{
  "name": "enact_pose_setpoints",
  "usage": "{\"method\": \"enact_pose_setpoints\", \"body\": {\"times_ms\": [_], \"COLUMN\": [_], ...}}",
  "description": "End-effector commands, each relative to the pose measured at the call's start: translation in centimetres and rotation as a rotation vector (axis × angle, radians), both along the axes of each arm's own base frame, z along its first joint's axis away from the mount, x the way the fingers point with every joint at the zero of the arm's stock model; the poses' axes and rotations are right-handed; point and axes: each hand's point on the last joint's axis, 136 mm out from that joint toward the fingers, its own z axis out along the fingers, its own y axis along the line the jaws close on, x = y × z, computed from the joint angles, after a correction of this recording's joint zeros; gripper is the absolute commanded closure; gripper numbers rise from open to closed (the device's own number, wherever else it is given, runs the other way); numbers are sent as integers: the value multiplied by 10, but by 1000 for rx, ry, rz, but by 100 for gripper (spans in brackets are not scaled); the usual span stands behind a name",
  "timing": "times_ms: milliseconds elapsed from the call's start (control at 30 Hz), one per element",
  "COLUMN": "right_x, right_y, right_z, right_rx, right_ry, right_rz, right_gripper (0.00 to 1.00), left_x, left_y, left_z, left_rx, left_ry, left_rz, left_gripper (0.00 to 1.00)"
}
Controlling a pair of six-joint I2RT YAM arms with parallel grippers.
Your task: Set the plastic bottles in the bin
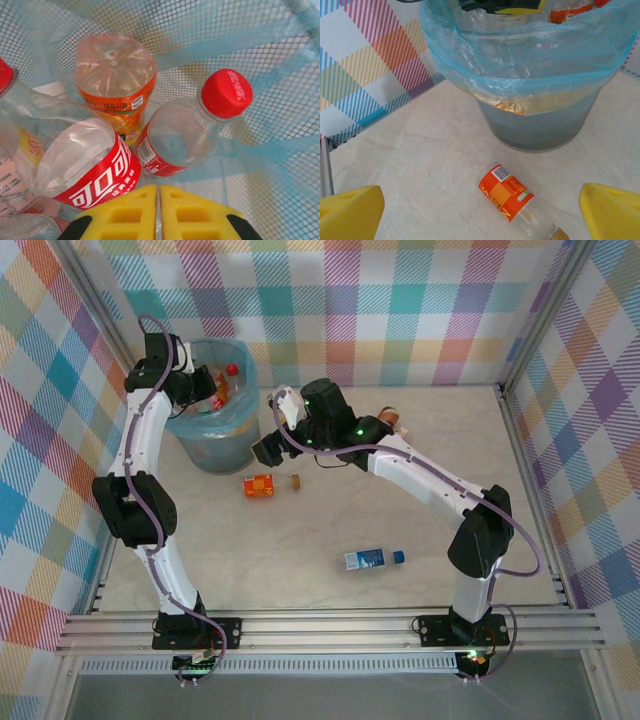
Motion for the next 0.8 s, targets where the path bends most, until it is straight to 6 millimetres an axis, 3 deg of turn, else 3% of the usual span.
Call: {"method": "enact_pose_setpoints", "body": {"times_ms": [0, 67, 200, 333, 433, 600, 767], "right_x": [12, 25, 54, 77, 95, 124, 152], "right_y": [-20, -37, -93, -159, -206, -258, -277], "right_z": [29, 31, 21, -13, -53, -107, -150], "right_rx": [35, 43, 80, 60, 10, -23, -39], "right_ry": [-12, 19, 147, 259, 377, 510, 575], "right_rz": [-105, -192, -406, -638, -793, -964, -1041], "right_gripper": [0, 0, 0, 0, 0, 1, 0], "left_x": [-11, -8, -14, -36, -58, -102, -153], "left_y": [7, 9, 10, 4, -14, -75, -155], "left_z": [-13, 18, 86, 138, 162, 174, 151], "left_rx": [-23, -11, 6, 32, 62, 164, 277], "left_ry": [101, 30, -143, -286, -375, -503, -563], "left_rz": [25, 30, 32, 16, -36, -226, -536], "left_gripper": [85, 78, 54, 46, 43, 37, 28]}}
